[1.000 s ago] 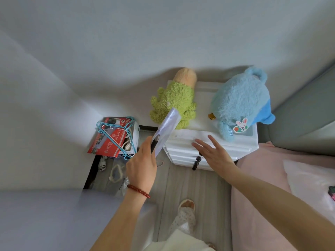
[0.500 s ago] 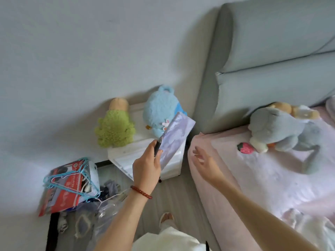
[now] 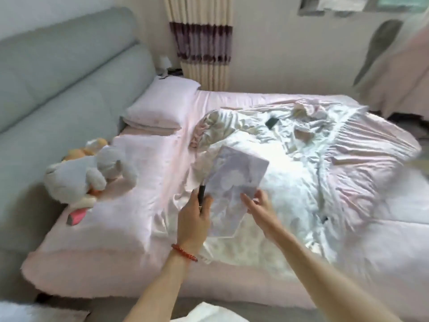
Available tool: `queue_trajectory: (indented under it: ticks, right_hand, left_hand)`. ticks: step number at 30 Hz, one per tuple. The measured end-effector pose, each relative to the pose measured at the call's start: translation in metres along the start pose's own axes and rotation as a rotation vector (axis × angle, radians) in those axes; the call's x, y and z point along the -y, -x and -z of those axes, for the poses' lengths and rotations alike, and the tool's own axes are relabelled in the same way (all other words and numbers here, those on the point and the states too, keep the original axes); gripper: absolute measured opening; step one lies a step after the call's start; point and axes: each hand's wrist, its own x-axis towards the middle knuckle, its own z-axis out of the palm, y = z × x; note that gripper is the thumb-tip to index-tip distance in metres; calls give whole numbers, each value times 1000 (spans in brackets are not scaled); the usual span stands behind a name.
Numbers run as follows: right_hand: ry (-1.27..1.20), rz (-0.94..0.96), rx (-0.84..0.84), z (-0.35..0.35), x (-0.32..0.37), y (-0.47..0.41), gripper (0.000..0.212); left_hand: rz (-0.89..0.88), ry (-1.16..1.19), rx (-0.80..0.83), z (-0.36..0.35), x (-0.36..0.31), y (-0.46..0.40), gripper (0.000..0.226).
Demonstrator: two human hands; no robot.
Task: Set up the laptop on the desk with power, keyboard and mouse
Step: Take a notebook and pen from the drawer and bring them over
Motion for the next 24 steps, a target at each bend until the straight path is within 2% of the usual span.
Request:
queue_trajectory:
  ticks: [3, 5, 7, 8, 10, 11, 14, 17, 19, 21, 24]
  right_hand:
    - [-144, 5, -349, 120, -20, 20, 15]
    - [-146, 4, -583, 190, -32, 43, 5]
    - [-66, -16, -777, 242, -42, 62, 22]
    - [13, -53, -909, 285, -52, 80, 24]
    - [208, -144, -1060, 344, -69, 103, 7]
    - [298, -208, -1137, 377, -83, 114, 5]
    - [522, -394, -1197, 470, -111, 138, 17]
    - [646, -514, -1228, 563, -129, 151, 22]
    - [714, -539, -1228, 604, -130, 156, 23]
    - [733, -584, -1269, 658, -135, 167, 24]
    - [726, -643, -1343, 733, -147, 189, 24]
  left_hand:
    - [-150, -23, 236, -101, -57, 0, 30]
    - [-259, -69, 372, -168, -93, 7, 30]
    - [-338, -132, 463, -221, -124, 15, 33]
    - [-399, -135, 542, -265, -149, 29, 34]
    - [-498, -162, 642, -325, -185, 50, 35]
    - [-555, -145, 680, -356, -203, 61, 34]
    - [-708, -125, 753, -440, -254, 89, 26]
    - [-816, -230, 845, -525, -308, 111, 9]
    - [-819, -266, 917, -563, -338, 120, 15]
    - [-826, -198, 994, -615, -378, 140, 23]
    - [-874, -91, 1064, -686, -439, 178, 19]
